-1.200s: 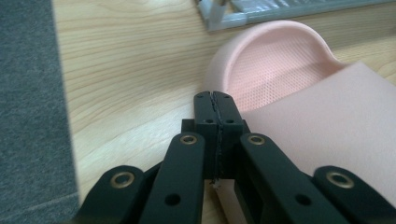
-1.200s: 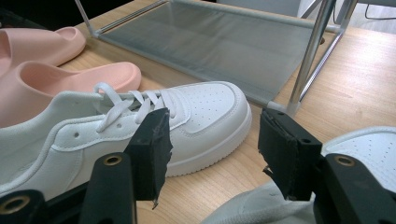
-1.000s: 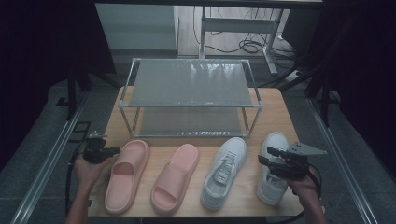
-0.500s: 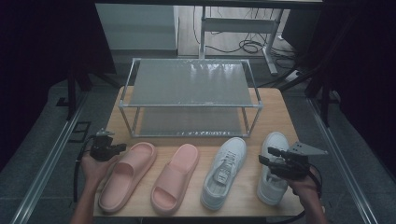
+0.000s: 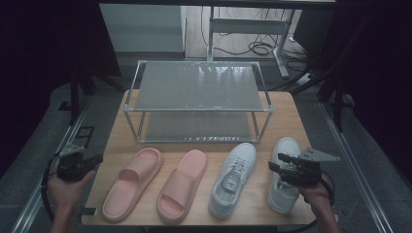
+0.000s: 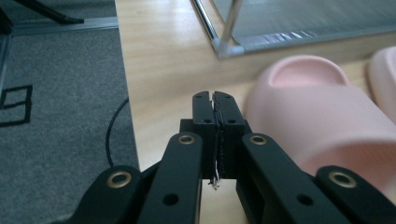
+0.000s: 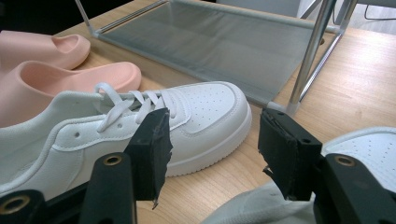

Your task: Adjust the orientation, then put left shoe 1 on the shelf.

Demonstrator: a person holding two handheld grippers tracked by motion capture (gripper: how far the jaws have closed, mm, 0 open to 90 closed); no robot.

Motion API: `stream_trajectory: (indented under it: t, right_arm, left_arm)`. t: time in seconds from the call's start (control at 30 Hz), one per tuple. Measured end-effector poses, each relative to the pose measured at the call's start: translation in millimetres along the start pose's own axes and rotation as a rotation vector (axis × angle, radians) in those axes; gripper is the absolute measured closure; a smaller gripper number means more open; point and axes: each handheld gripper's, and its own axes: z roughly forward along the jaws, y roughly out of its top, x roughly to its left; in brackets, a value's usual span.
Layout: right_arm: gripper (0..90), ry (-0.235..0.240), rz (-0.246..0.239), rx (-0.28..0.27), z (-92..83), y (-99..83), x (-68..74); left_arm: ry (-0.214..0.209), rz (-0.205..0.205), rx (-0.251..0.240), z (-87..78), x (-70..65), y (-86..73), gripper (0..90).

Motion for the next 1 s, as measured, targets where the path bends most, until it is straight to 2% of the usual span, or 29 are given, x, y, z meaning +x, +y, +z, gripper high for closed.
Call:
stream_trajectory:
  t: [0.07, 0.23, 0.4, 0.6, 0.77, 1.0]
  right_arm:
    - [44.8, 0.001, 0.001, 0.001, 0.8, -0.1, 0.8]
    - [44.8, 0.001, -0.001, 0.005, 1.1, -0.4, 1.3]
    - [44.8, -0.001, 0.002, 0.001, 0.3, -0.8, 0.3]
    - [44.7, -0.001, -0.001, 0.000, -0.8, -0.8, 0.8]
    - [44.7, -0.005, 0.004, -0.002, -2.3, -0.7, -1.0]
    - [44.6, 0.001, -0.004, 0.001, -0.5, -0.4, 1.6]
  left_arm:
    - [-0.010, 0.002, -0.006, -8.0, -9.7, -10.6, 88.7]
    - [-0.055, 0.026, -0.014, -16.0, -33.2, -26.7, 88.0]
    - [-0.094, 0.065, 0.000, -15.7, -56.8, -31.3, 84.7]
    - [-0.128, 0.104, 0.011, -13.0, -79.5, -32.9, 72.6]
    - [-0.155, 0.115, 0.027, -10.3, -89.8, -34.6, 62.8]
    - [-0.161, 0.120, 0.063, 4.4, -99.6, -38.8, 61.7]
